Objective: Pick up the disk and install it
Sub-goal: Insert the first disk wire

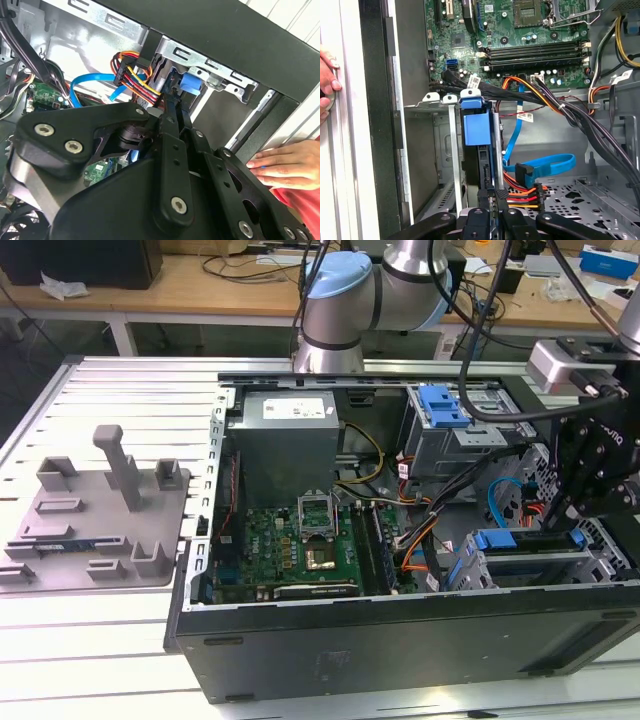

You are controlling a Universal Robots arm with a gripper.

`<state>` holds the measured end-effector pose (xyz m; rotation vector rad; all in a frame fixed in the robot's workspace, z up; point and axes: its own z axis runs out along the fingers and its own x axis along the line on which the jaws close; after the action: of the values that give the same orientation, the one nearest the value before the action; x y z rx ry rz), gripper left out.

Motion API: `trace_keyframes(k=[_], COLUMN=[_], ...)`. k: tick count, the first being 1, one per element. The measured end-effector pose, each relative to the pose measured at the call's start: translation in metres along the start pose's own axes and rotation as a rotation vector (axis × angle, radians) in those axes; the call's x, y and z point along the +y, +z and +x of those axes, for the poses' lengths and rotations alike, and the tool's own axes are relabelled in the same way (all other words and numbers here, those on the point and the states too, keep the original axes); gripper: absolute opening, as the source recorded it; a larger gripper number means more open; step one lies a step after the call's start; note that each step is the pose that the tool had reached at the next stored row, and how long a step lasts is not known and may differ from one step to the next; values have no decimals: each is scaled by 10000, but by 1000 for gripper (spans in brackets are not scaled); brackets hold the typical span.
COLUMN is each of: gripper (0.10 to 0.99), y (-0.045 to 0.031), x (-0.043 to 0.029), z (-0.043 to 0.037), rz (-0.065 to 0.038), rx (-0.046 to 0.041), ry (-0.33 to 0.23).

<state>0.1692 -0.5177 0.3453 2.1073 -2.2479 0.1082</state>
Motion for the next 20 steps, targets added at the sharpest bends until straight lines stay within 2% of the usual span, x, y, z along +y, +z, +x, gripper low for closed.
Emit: trace_keyframes(k=[20], gripper=[165], y=[58], x=[0], z=[1], rz=[-1], rx=[-1], ry=[0])
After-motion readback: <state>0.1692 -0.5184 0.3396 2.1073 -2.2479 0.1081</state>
